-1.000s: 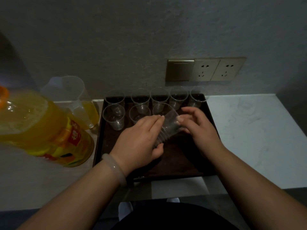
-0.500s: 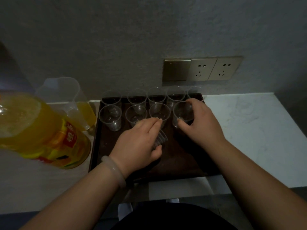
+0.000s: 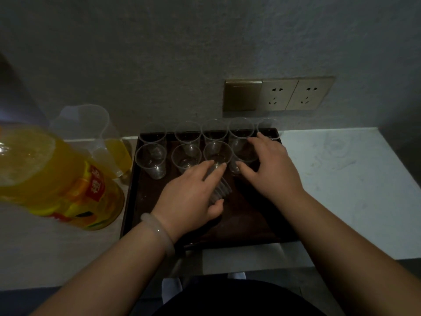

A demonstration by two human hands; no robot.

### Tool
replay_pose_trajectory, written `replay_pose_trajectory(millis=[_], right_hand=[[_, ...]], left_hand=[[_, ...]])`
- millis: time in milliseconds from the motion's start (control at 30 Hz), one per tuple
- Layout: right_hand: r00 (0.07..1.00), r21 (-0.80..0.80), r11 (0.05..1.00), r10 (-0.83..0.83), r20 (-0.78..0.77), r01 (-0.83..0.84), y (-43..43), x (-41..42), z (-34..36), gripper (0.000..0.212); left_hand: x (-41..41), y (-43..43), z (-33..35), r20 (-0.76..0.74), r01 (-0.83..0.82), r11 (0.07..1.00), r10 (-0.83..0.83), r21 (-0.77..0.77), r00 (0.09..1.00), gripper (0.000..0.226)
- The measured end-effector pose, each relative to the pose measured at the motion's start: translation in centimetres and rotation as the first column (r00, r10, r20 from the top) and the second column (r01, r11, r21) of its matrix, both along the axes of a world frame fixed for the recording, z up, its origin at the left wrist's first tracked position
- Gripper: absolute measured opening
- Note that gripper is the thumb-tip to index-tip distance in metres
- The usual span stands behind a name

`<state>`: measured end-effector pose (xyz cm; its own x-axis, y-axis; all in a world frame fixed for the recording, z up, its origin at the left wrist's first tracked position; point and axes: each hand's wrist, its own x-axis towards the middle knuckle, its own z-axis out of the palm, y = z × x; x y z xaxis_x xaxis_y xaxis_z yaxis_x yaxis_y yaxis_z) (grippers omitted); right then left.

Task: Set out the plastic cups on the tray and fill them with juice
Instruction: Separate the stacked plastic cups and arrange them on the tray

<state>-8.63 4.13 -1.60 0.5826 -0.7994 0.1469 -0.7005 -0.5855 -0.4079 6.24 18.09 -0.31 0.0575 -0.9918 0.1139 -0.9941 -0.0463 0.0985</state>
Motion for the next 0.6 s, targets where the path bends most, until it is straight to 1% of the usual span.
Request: replay_pose_trajectory(millis=[67, 100, 133, 200, 267, 300, 367, 433, 600], right_hand=[[0.993, -0.089, 0.996, 0.034, 0.112, -0.024, 0.6, -0.6, 0.5, 0.051], [0.985, -0.108, 0.993, 0.070, 0.159, -0.053, 1.0, -0.8, 0.8, 0.047], [0.975, -0.093, 0.991, 0.111, 0.194, -0.095, 1.5, -1.0, 1.0, 0.045], [0.956, 0.040, 0.980, 0.183, 0.228, -0.197, 2.2, -1.1, 1.3, 0.050], [0.943, 0.208, 0.934, 0.242, 0.230, -0.290, 2.4, -1.2, 1.5, 0.057], [0.937, 0.266, 0.906, 0.277, 0.215, -0.329, 2.4, -1.2, 1.6, 0.058], [0.919, 0.310, 0.866, 0.352, 0.178, -0.391, 2.2, -1.3, 1.8, 0.058], [0.905, 0.328, 0.844, 0.392, 0.165, -0.425, 1.9, -1.4, 1.8, 0.058], [0.878, 0.423, 0.771, 0.397, 0.267, -0.476, 1.2, -1.5, 1.6, 0.057]], left_hand=[[-0.1, 0.0, 0.1, -0.005, -0.001, 1.000, 0.001, -0.010, 1.000, 0.082], [-0.2, 0.0, 0.1, -0.006, -0.005, 1.000, 0.005, -0.019, 1.000, 0.084], [-0.3, 0.0, 0.1, -0.007, -0.005, 1.000, 0.005, -0.030, 1.000, 0.084], [-0.4, -0.2, 0.1, -0.014, 0.005, 0.999, -0.006, -0.052, 1.000, 0.083], [-0.5, -0.5, 0.1, -0.032, 0.021, 0.998, -0.023, -0.061, 0.999, 0.081], [-0.5, -0.6, 0.0, -0.043, 0.031, 0.998, -0.034, -0.063, 0.998, 0.080], [-0.6, -0.7, 0.0, -0.077, 0.052, 0.996, -0.057, -0.072, 0.995, 0.079], [-0.7, -0.9, 0.0, -0.110, 0.067, 0.994, -0.076, -0.083, 0.991, 0.080], [-0.9, -1.1, -0.4, -0.136, 0.093, 0.991, -0.107, -0.100, 0.985, 0.083]])
